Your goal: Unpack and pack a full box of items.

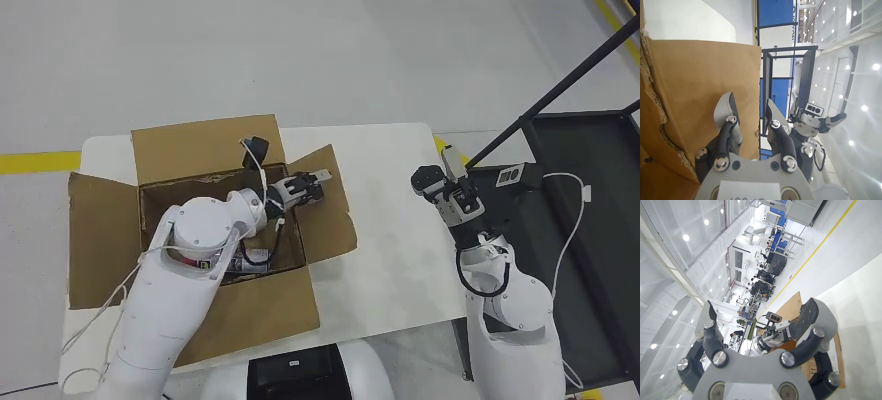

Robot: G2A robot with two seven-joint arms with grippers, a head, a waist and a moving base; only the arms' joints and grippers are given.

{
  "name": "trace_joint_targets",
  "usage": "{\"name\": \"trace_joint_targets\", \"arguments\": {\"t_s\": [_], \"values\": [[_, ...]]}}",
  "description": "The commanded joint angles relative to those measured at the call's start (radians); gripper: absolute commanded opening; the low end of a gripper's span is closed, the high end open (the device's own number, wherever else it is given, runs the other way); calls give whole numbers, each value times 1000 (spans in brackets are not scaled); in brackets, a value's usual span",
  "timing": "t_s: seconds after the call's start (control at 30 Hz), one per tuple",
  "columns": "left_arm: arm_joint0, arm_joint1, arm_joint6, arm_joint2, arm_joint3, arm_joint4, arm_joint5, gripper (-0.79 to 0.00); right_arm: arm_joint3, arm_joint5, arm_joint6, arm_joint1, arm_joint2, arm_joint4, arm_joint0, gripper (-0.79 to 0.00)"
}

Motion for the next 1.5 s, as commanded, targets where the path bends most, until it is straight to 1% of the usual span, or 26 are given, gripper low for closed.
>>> {"name": "trace_joint_targets", "arguments": {"t_s": [0.0, 0.23, 0.47, 0.63, 0.83, 0.9, 1.0, 1.03, 1.07, 1.2, 1.47], "values": [[-7, 0, 0, 13, 8, 7, 10, -471, 0, 0, 0, 0, 0, 0, 0, 0], [-24, 1, -7, 50, 33, 36, 46, -459, 0, 0, 0, 0, 0, 0, 0, 0], [-37, 5, -38, 80, 57, 73, 84, -434, 0, 0, 0, 0, 0, 0, 0, 0], [-43, 10, -58, 94, 66, 100, 104, -409, 0, 0, 0, 0, 0, 0, 0, 0], [-43, 13, -63, 93, 54, 89, 108, -403, 0, 0, 0, 0, 0, 0, 0, 0], [-39, 15, -57, 81, 36, 75, 101, -329, 0, 0, 0, 0, 0, 0, 0, 0], [-18, 21, -48, 46, -7, 57, 87, -354, 0, 0, 0, 0, 0, 0, 0, 0], [-7, 25, -47, 29, -26, 52, 80, -376, 0, 0, 0, 0, 0, 0, 0, 0], [6, 28, -43, 9, -45, 49, 73, -376, 0, 0, 0, 0, 0, 0, 0, 0], [76, 47, -49, -93, -133, 21, 50, -302, 0, 0, 0, 0, 0, 0, 0, 0], [268, 84, -73, -348, -328, -63, -29, -268, 0, 0, 0, 0, 0, 0, 0, 0]]}}
